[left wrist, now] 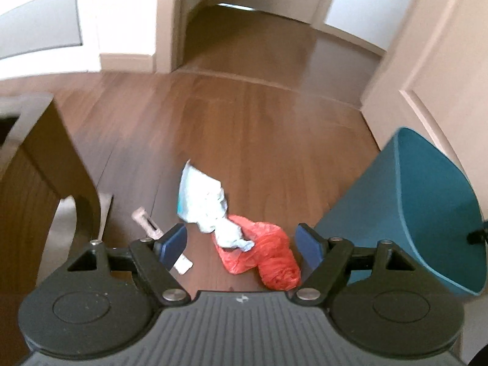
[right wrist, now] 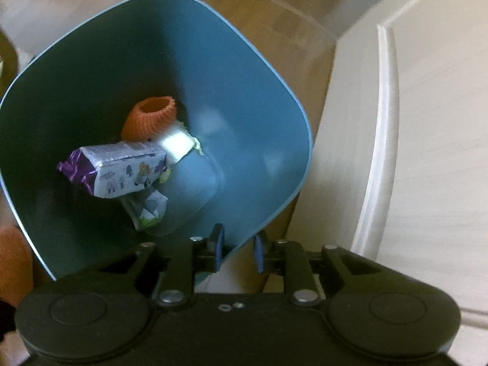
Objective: Collect trash
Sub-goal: 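Reach to the brown-red wrapper on the floor and grasp it with the left gripper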
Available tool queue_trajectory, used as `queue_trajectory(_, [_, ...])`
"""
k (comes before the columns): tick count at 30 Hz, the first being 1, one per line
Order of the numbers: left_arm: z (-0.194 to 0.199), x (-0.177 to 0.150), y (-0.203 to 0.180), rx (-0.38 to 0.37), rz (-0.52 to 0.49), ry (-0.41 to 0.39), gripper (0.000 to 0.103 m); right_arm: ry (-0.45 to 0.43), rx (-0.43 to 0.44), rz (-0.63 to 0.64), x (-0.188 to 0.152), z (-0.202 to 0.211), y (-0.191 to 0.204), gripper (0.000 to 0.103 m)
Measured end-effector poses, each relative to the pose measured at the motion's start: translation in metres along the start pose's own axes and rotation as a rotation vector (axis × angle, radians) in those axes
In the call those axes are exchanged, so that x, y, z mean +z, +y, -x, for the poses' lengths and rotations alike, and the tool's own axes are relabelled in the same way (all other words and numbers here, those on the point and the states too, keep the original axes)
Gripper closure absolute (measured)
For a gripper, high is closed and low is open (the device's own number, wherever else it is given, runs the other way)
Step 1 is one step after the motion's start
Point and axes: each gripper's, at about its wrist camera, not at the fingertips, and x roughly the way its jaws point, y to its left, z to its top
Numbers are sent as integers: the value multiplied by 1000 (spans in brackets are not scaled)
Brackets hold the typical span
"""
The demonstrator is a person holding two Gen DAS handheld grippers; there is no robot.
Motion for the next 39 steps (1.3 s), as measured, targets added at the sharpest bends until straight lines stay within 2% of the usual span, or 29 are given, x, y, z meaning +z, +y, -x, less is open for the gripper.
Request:
queue_trajectory(2, [-6, 0, 5, 1, 16, 7, 25, -13, 12, 21, -2, 6, -5, 74])
queue_trajectory(6, [-9, -3, 3, 6, 5, 14, 25, -85, 0, 80, -1, 27, -24, 50])
queue_trajectory(8, [-15, -7, 1, 14, -12, 17, 25, -136, -15, 105, 8, 37, -33, 41])
queue_trajectory(10, [-16, -10, -1, 21, -21, 25, 25, -184, 1, 123, 24, 43, -40, 39])
queue_trajectory(12, [-22, -12, 1, 25, -17, 38, 25, -205, 50, 167, 40, 38, -41, 29])
queue_trajectory(16, [-35, -17, 8, 35, 9, 69, 25, -183, 85, 231, 71, 5, -35, 29])
queue_trajectory(19, [-42, -22, 12, 48, 13, 89, 25, -180, 113, 184, 88, -16, -33, 35])
queue_trajectory(20, [-44, -24, 13, 51, 13, 97, 25, -179, 131, 169, 92, -22, -32, 42])
queue_trajectory(21, [-46, -25, 14, 54, 9, 103, 25, -171, 131, 162, 94, -27, -31, 54])
queue_trajectory(23, [-50, -28, 14, 67, -11, 104, 25, -157, 105, 163, 96, -38, -26, 69])
queue_trajectory(26, [-58, -36, 16, 88, -41, 118, 25, -163, 68, 163, 96, -44, -20, 79])
queue_trajectory(30, [-81, -50, 23, 98, -38, 173, 25, -177, 49, 128, 87, -42, -19, 78])
queue_trajectory(33, [-100, -65, 24, 67, -62, 217, 25, -146, 39, 95, 76, -41, -22, 81])
queue_trajectory(39, [-148, -106, 3, 29, -203, 324, 25, -76, -14, -42, 33, -34, -34, 86])
